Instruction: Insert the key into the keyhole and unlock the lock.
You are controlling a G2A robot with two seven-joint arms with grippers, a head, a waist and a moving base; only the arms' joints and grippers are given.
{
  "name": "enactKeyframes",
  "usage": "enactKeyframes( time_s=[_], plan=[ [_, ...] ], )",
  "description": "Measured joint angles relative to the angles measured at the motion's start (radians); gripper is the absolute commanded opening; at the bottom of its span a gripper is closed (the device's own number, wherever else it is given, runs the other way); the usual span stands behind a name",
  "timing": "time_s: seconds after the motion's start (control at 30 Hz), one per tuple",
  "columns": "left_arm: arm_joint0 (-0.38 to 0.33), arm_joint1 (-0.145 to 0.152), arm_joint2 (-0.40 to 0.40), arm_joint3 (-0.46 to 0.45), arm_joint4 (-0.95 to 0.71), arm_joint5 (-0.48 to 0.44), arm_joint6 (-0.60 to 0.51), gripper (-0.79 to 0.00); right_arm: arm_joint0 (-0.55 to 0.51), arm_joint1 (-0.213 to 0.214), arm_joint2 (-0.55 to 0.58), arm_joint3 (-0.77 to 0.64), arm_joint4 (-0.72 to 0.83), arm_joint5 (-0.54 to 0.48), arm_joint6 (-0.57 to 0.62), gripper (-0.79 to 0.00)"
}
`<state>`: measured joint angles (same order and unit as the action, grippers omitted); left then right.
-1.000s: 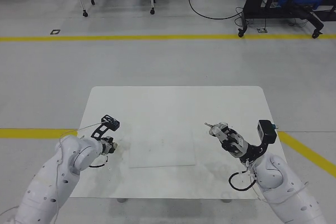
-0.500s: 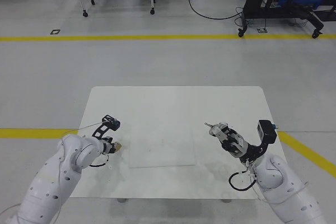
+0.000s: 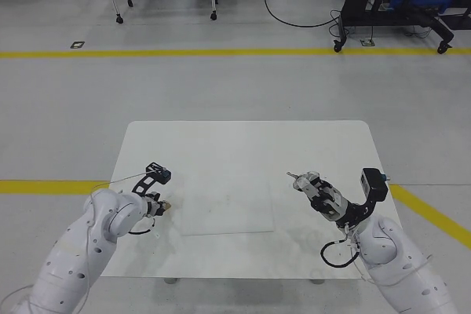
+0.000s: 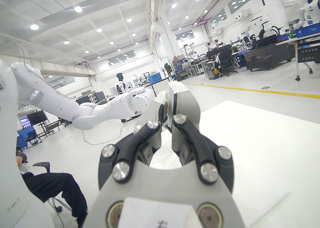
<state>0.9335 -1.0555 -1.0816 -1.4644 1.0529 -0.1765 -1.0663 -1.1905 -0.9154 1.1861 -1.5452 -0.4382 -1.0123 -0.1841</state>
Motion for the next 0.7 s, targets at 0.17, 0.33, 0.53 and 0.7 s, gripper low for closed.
enactKeyframes(
  time_s=[0.17,0.33,0.53,0.7],
  plan=[
    [0.002,-0.001,-0.003,-0.004,0.001,0.004,0.009,-0.69,0.0,0.0,0.0,0.0,0.0,0.0,0.0,-0.785],
    [-0.002,-0.004,0.002,0.001,0.013,0.012,0.01,-0.785,0.0,0.0,0.0,0.0,0.0,0.0,0.0,-0.785],
    [-0.002,-0.008,-0.001,0.013,-0.007,0.0,0.03,-0.785,0.0,0.0,0.0,0.0,0.0,0.0,0.0,-0.785],
    [0.036,0.001,-0.108,0.045,-0.259,-0.135,0.08,-0.785,0.0,0.0,0.0,0.0,0.0,0.0,0.0,-0.785]
  ],
)
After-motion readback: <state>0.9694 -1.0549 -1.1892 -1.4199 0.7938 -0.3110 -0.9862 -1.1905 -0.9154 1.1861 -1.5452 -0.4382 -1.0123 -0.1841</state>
